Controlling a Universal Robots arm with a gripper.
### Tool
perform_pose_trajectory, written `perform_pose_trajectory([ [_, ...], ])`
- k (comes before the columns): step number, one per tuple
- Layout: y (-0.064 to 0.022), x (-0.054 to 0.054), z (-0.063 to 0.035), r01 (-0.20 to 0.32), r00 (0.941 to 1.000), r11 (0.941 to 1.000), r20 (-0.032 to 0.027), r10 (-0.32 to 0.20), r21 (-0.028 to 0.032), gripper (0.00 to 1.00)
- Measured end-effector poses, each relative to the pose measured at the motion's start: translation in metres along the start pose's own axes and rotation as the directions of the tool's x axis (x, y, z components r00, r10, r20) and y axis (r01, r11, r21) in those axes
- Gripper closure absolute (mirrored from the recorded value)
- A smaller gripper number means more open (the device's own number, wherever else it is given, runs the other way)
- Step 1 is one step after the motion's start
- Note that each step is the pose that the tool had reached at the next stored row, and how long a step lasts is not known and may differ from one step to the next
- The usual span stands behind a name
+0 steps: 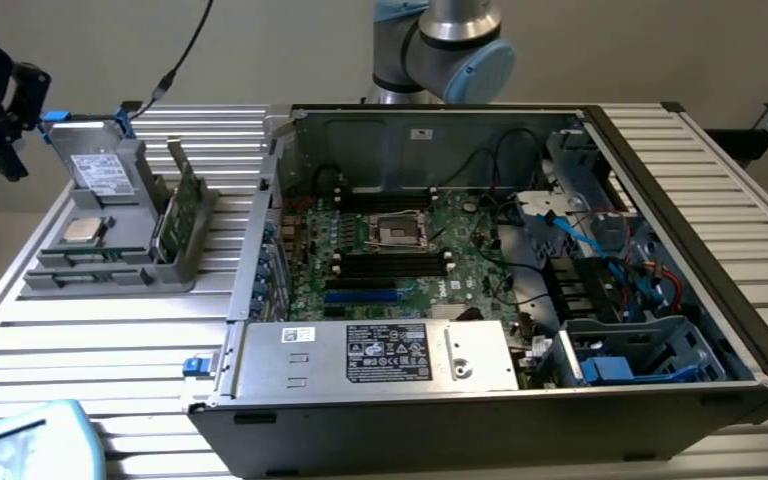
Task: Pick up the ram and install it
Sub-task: 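Pick up the ram and move it above insertion slot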
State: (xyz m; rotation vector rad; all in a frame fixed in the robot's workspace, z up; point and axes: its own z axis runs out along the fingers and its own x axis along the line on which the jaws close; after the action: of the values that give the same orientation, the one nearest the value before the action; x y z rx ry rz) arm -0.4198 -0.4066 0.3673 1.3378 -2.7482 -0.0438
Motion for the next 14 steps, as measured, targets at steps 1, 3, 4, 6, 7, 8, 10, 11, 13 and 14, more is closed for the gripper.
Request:
perform_pose_trajectory([
  [1, 0.0000, 0.0000, 0.0000, 0.018, 0.9998, 0.9998, -0.0012, -0.018, 0.0011, 0.89],
  [3, 0.0000, 0.0000, 0.0000, 0.054, 0.9985, 0.9985, -0.0019, -0.054, 0.0021, 0.89],
  [4, 0.0000, 0.0000, 0.0000, 0.071, 0.9975, 0.9975, -0.0016, -0.071, 0.0021, 0.89],
  [6, 0.0001, -0.0001, 0.0000, 0.104, 0.9945, 0.9945, -0.0001, -0.104, 0.0016, 0.89],
  [7, 0.0001, -0.0001, -0.0001, 0.121, 0.9927, 0.9927, 0.0007, -0.121, 0.0013, 0.89],
  [8, 0.0001, 0.0000, -0.0001, 0.137, 0.9905, 0.9905, 0.0014, -0.137, 0.0010, 0.89],
  [10, 0.0000, 0.0000, 0.0000, 0.170, 0.9854, 0.9854, 0.0028, -0.170, 0.0008, 0.89],
  [11, 0.0001, 0.0000, -0.0001, 0.186, 0.9825, 0.9825, 0.0034, -0.186, 0.0006, 0.89],
  [13, 0.0000, 0.0000, -0.0001, 0.217, 0.9761, 0.9761, 0.0060, -0.217, -0.0003, 0.89],
  [14, -0.0001, 0.0000, -0.0001, 0.233, 0.9725, 0.9725, 0.0084, -0.233, -0.0013, 0.89],
])
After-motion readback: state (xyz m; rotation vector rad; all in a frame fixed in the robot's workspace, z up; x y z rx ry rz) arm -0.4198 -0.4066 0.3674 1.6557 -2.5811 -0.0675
